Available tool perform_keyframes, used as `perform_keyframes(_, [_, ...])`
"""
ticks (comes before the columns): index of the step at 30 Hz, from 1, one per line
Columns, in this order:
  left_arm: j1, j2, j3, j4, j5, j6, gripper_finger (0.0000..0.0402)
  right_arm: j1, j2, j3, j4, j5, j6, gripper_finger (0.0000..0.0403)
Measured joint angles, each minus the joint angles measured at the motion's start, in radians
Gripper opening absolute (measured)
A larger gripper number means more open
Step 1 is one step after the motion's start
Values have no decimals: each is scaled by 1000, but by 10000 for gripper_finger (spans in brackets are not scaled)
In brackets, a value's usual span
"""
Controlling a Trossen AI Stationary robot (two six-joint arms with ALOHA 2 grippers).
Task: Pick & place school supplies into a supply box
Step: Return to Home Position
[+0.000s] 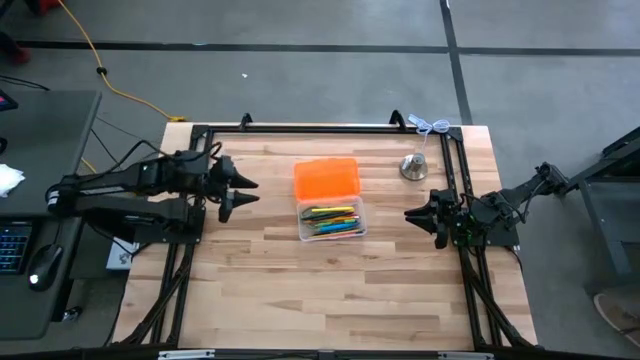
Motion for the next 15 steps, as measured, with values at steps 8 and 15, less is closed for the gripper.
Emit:
perform_keyframes(8, [0, -139, -159, 45, -45, -50, 223, 0, 0, 0, 0, 45, -2, 78])
perform_keyframes(15, [0, -223, -282, 140, -45, -74, 223, 0, 0, 0, 0, 50, -4, 78])
